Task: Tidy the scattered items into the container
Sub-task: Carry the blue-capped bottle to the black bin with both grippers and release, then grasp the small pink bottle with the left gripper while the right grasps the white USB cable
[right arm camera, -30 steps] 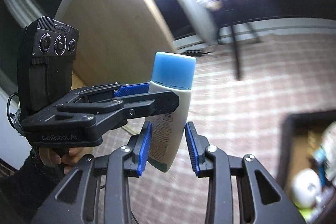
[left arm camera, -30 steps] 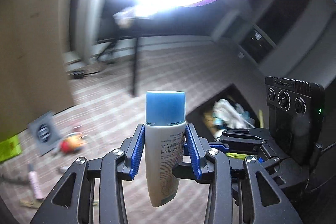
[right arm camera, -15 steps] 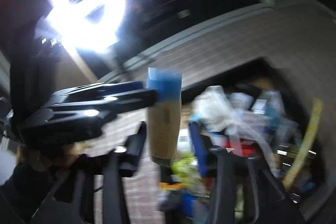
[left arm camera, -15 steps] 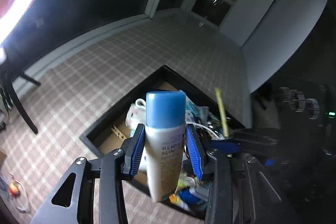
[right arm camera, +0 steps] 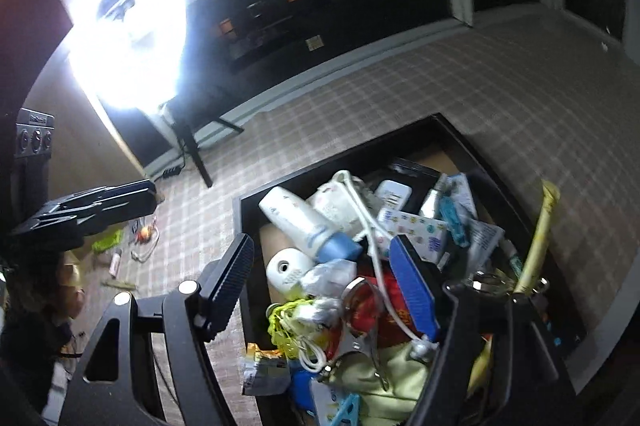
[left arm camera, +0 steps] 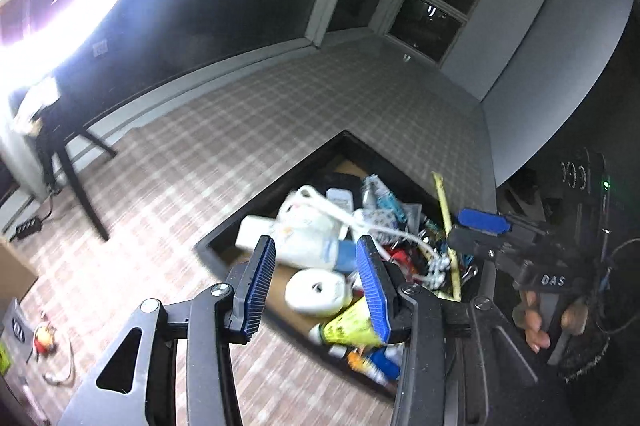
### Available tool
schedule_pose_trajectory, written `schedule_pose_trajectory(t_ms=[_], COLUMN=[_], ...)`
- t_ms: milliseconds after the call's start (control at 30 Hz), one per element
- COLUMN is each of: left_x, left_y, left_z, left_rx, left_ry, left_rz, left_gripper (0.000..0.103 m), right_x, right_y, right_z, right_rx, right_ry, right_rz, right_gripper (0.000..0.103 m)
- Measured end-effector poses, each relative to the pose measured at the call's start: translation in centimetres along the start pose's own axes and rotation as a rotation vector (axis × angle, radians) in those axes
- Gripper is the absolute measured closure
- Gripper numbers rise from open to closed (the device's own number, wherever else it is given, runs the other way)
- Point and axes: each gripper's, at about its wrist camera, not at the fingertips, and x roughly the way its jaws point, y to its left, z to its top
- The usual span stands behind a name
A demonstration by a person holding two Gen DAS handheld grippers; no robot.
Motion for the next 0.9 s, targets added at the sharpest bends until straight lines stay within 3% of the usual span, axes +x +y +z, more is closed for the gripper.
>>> schedule_pose_trajectory(t_ms=[233, 367, 567, 900], left_x=[-3.6, -5.7, -9.2, -14.0], left_y=[4.3, 7.6, 12.9, 22.0], left_z=[-4.8, -8.4, -14.2, -22.1], left_rx=[-0.018, -0.049, -0.116, -0.369], left_ry=[0.0, 0.011, 0.032, 0.028], left_rz=[0.08, 0.129, 0.28, 0.473], left_gripper=[0.063, 0.063, 0.063, 0.063], right_x=[2.7, 5.4, 8.8, 12.9], right_y=[5.9, 10.6, 16.5, 25.1], right_z=[-0.1, -0.6, -1.9, -4.3], right_rx=[-0.164, -0.298, -0.425, -0.586], right_ry=[0.026, 0.091, 0.156, 0.205], right_rz=[0.085, 0.12, 0.157, 0.199], right_gripper=[0.033, 0.033, 0.033, 0.034])
